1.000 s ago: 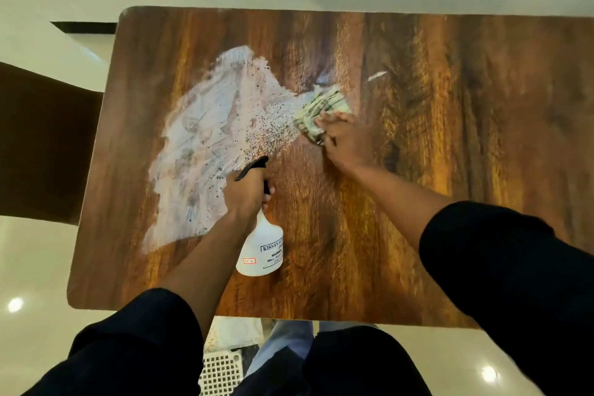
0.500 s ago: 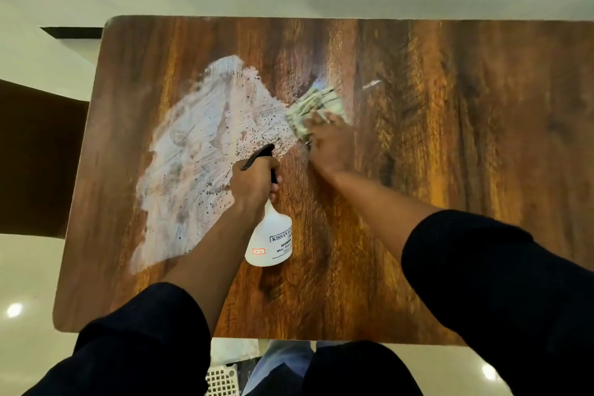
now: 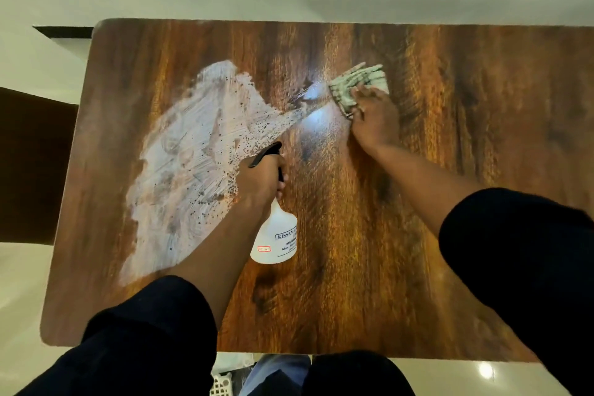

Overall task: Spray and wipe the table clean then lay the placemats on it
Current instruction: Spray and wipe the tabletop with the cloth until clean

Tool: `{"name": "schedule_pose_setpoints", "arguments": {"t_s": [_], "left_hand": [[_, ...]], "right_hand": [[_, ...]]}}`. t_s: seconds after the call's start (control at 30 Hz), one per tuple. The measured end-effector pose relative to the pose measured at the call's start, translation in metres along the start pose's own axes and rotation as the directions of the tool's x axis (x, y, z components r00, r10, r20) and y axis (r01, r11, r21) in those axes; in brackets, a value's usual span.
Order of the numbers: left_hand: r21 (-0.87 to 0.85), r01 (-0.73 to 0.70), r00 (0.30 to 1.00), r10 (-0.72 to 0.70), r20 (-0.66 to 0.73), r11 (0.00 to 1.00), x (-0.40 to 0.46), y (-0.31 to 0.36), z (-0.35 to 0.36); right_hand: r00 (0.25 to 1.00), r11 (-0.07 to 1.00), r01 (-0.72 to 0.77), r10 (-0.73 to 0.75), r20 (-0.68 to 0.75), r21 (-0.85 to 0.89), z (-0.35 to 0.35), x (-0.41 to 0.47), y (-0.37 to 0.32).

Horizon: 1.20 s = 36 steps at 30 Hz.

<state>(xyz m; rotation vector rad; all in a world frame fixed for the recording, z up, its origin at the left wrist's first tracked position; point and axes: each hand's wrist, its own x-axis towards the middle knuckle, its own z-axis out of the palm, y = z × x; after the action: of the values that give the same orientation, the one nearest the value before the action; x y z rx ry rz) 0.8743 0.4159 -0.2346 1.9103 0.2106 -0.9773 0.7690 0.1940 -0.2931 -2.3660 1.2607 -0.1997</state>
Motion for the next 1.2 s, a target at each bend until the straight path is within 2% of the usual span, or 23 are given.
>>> {"name": "schedule_pose_setpoints", "arguments": {"t_s": [0.13,0.27,0.33,0.4,0.53,0.73,0.8,0.9,1.1,1.2], "left_hand": [[-0.019,0.006,0.999,-0.005,0.038,1.000,-0.003,0.006,0.010],[-0.008,0.002,0.999,-0.002,0.045,1.000,-0.003,0.009,0.013],[-0.006,-0.001,0.999,0.001,0.042,1.000,-0.002,0.011,0.013],[-0.011,-0.011,0.999,0.012,0.038,1.000,-0.003,0.013,0.012],[-0.012,-0.014,1.000,0.014,-0.011,1.000,-0.007,0.016,0.008],[0.001,-0.011,0.999,0.011,-0.047,1.000,-0.006,0.013,-0.004],[-0.003,-0.005,0.999,0.005,-0.045,1.000,-0.005,0.012,-0.009],[-0.026,-0.004,0.999,0.004,-0.036,1.000,-0.007,0.010,-0.017],[-0.052,0.013,0.997,-0.017,-0.069,0.999,-0.006,0.001,-0.036],[-0.066,0.004,0.997,-0.009,-0.078,0.998,-0.008,-0.005,-0.042]], "right_hand": [[0.989,0.990,-0.133,0.129,-0.068,-0.048,-0.006,0.020,0.024],[0.980,0.975,-0.187,0.178,-0.084,-0.122,0.005,0.011,-0.002],[0.993,0.981,-0.117,0.113,-0.035,-0.157,0.010,-0.004,-0.019],[0.999,0.987,0.039,-0.033,0.041,-0.154,0.019,-0.028,-0.040],[0.941,0.956,0.290,-0.276,0.197,-0.043,0.043,-0.074,-0.083],[0.903,0.920,0.382,-0.353,0.243,-0.082,0.046,-0.060,-0.066],[0.942,0.950,0.297,-0.274,0.192,-0.102,0.038,-0.048,-0.054],[0.995,0.989,0.091,-0.086,0.044,-0.117,0.020,-0.025,-0.029],[0.988,0.986,-0.149,0.146,-0.046,-0.075,0.022,0.001,-0.031],[0.993,0.988,-0.119,0.117,-0.018,-0.095,0.033,-0.012,-0.057]]}}
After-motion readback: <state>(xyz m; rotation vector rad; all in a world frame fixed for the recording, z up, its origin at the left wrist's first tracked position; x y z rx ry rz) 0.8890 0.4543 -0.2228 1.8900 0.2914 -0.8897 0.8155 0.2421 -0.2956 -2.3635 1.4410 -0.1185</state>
